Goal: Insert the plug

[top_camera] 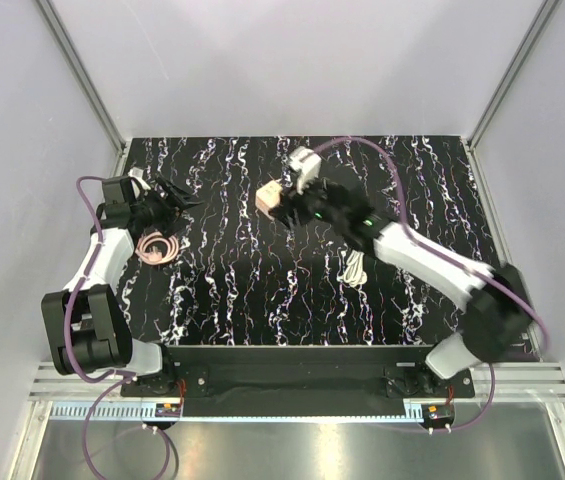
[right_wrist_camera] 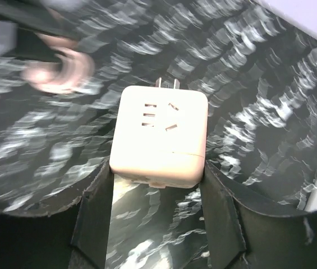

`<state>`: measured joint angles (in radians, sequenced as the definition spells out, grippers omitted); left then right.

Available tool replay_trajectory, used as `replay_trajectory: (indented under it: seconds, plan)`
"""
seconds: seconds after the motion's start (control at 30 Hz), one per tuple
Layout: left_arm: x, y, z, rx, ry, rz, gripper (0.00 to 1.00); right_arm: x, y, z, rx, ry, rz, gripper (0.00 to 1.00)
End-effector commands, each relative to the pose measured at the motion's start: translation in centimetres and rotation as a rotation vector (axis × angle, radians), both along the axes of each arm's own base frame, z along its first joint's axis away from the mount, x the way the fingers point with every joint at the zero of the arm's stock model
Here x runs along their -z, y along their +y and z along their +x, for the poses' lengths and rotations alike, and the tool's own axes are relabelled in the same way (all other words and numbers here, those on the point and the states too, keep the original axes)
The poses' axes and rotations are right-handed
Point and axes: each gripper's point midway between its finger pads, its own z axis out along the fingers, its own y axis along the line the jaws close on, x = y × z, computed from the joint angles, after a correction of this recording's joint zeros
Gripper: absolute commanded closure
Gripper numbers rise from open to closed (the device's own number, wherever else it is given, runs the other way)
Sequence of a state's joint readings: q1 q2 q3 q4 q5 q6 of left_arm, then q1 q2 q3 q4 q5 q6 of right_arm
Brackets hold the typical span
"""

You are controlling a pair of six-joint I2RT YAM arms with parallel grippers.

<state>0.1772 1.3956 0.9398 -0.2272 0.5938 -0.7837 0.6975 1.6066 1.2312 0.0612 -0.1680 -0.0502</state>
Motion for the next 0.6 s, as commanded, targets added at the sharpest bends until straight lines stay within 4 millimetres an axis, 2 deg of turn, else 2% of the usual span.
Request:
replay_trajectory:
  seconds: [0.0,0.03,0.07,0.1,0.17,0.2,0.27,0.3,0.43,0.53,0.57]
  plan:
    - [-1.3,-0.5,0.4,0.035,-0.064,-0.029,0.2,-3.1,0.3,-8.0,-0.293,0.018,0.146,1.0]
    - [-1.2,-0.5,0.3,0.036,-0.062,-0.032,0.2,-5.1,-0.3,-10.5,-0.352,0.022,0.193,1.0]
    - [-1.4,-0.6,0.3,0.041,-0.068,-0.033,0.2,-5.1,-0.4,-13.4,-0.465,0.073,0.22,1.0]
    - [-1.4,-0.7,0.3,0.043,-0.069,-0.035,0.2,-6.9,-1.1,-15.5,-0.526,0.058,0.255,1.0]
    - [-1.3,-0.8,0.3,0.047,-0.068,-0.04,0.2,-7.6,-1.9,-19.5,-0.673,0.102,0.294,1.0]
    - [-1.4,-0.7,0.3,0.046,-0.07,-0.042,0.2,-9.1,-2.7,-20.9,-0.71,0.068,0.319,1.0]
    - [-1.5,-1.0,0.3,0.061,-0.073,-0.051,0.2,-9.7,-3.4,-22.9,-0.774,0.076,0.337,1.0]
    - [-1.5,-1.1,0.3,0.066,-0.073,-0.055,0.2,-10.4,-3.8,-23.4,-0.782,0.055,0.347,1.0]
    - [-1.9,-1.4,0.2,0.082,-0.091,-0.061,0.2,-11.1,-4.1,-23.8,-0.774,0.055,0.361,1.0]
    - [-2.4,-1.9,0.1,0.104,-0.114,-0.054,0.2,-10.6,-3.7,-21.3,-0.641,0.066,0.358,1.0]
    - [-2.8,-2.6,0.0,0.125,-0.125,-0.053,0.21,-10.3,-3.6,-19.4,-0.531,0.069,0.358,1.0]
